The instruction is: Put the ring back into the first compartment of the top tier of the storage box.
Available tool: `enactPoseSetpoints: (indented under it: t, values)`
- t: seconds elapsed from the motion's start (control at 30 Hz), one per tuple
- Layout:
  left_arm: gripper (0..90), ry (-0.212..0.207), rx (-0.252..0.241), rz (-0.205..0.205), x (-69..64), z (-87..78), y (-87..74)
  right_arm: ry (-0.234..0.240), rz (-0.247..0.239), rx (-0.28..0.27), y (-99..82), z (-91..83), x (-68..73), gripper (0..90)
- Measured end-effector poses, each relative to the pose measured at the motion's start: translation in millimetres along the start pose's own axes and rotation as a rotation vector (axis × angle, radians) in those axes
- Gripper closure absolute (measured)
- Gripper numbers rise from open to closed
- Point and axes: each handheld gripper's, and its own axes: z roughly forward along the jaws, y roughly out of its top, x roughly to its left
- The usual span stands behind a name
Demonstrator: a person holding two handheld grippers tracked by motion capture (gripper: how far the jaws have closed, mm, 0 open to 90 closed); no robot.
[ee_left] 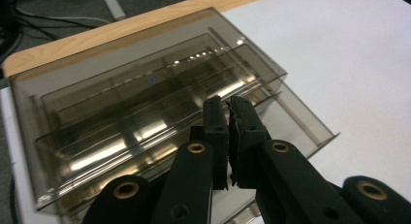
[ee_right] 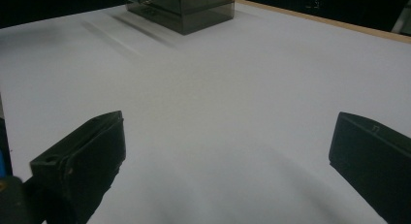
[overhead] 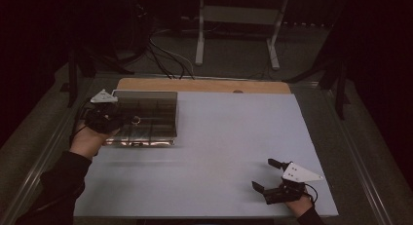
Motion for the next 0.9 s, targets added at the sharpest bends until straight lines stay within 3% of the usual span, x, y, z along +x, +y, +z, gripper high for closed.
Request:
enactPoseSetpoints:
  t: [0.4, 0.9]
  values:
    - [88.9, 0.050, -0.006, -0.064, 25.4, -8.8, -16.0, 0.001, 0.002, 0.001, -0.1, 0.2, -0.2, 0.0]
    - [88.7, 0.084, -0.021, -0.118, 41.6, -8.9, -29.8, 0.001, 0.004, 0.003, -0.2, 0.5, -0.3, 0.0]
